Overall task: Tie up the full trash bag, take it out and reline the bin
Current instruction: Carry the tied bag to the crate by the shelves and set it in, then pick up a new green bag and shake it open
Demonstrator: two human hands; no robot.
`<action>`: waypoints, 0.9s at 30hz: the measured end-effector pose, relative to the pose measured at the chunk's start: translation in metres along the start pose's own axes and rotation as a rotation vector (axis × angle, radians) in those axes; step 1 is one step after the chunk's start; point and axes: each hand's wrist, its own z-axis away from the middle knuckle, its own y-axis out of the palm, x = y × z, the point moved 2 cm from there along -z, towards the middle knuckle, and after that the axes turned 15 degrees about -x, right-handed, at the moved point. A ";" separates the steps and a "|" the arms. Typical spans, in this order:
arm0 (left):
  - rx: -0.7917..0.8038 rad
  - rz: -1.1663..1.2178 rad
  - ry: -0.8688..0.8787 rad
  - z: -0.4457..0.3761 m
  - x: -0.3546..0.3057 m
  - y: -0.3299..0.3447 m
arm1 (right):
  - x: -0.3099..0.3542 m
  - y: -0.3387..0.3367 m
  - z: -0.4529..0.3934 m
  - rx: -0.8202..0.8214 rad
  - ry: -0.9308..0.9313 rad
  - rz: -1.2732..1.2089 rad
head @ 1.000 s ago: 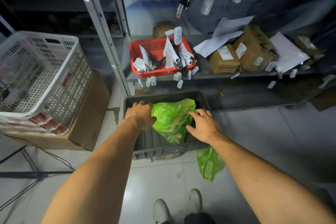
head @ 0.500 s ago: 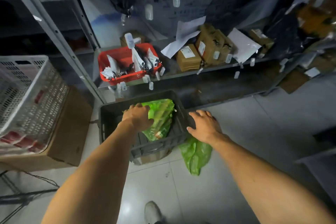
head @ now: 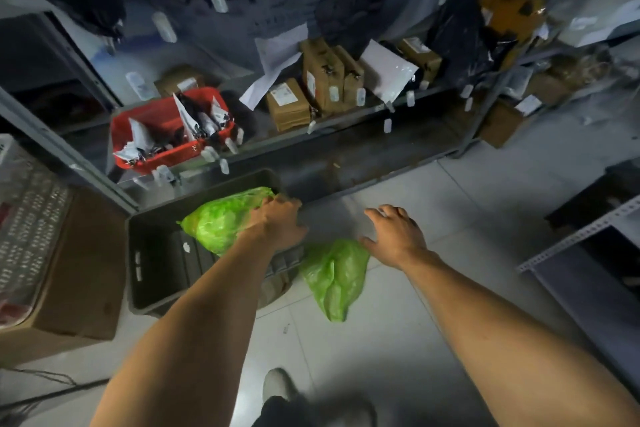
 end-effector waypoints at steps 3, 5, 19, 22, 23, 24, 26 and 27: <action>0.031 -0.016 0.012 -0.012 -0.019 0.008 | -0.018 0.005 -0.002 -0.001 0.020 -0.019; 0.051 -0.027 0.016 -0.022 -0.027 0.015 | -0.029 0.009 -0.006 0.003 0.029 -0.030; 0.246 0.018 0.078 -0.140 -0.054 0.112 | -0.089 0.085 -0.078 0.151 0.119 -0.015; 0.274 0.010 0.094 -0.161 -0.054 0.141 | -0.097 0.110 -0.094 0.202 0.141 -0.016; 0.287 0.008 0.092 -0.168 -0.053 0.154 | -0.100 0.120 -0.098 0.217 0.151 -0.022; 0.303 0.013 0.085 -0.173 -0.052 0.167 | -0.103 0.130 -0.101 0.229 0.156 -0.027; 0.335 0.035 0.063 -0.182 -0.052 0.192 | -0.111 0.152 -0.107 0.255 0.156 -0.028; 0.344 0.045 0.057 -0.185 -0.054 0.202 | -0.115 0.163 -0.110 0.271 0.152 -0.024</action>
